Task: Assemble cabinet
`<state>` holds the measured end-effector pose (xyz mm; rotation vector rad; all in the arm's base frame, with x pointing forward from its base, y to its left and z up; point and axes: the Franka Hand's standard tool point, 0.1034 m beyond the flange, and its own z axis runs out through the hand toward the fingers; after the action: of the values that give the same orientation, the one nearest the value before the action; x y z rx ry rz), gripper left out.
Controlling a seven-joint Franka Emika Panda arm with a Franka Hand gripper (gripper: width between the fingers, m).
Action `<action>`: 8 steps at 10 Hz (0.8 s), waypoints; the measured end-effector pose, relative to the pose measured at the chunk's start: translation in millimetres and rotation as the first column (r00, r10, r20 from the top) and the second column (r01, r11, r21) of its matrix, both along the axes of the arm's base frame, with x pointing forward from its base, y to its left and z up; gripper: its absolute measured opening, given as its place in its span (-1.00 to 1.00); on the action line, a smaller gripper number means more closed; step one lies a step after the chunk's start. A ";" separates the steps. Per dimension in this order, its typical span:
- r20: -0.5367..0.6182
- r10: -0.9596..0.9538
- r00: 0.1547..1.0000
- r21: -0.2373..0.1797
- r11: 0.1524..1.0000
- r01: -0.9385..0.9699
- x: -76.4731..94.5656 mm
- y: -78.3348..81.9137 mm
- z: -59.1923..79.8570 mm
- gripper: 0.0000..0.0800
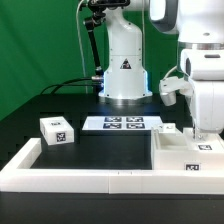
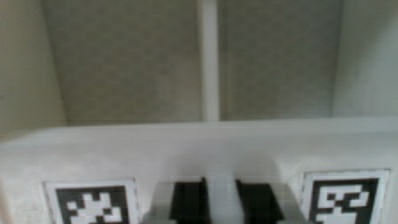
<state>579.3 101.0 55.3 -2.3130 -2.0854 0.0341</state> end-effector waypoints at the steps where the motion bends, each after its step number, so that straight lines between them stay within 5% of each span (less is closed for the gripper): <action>1: -0.001 0.001 1.000 -0.001 1.000 -0.001 -1.9 -0.1 0.5 -0.63; 2: -0.002 0.003 1.000 -0.004 1.000 -0.003 -4.2 -0.4 2.0 -0.25; 3: -0.003 0.004 1.000 -0.007 1.000 -0.004 -7.2 -0.8 4.2 -0.25; 5: -0.002 -0.018 1.000 -0.018 1.000 0.018 -22.7 -2.1 16.3 0.66; 6: 0.004 -0.033 0.999 -0.021 0.999 0.033 -30.1 -1.8 21.7 0.66; 7: 0.019 -0.062 0.998 -0.023 0.998 0.062 -41.1 -0.7 30.2 0.94; 8: 0.029 -0.081 0.996 -0.032 0.996 0.082 -60.8 -1.6 42.1 0.98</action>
Offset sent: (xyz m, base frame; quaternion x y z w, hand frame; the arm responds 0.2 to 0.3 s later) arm -0.0240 -0.0107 0.0163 -0.0030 -0.0384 -0.0109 0.9992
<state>518.5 99.4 97.4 -2.4291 -2.0160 0.0346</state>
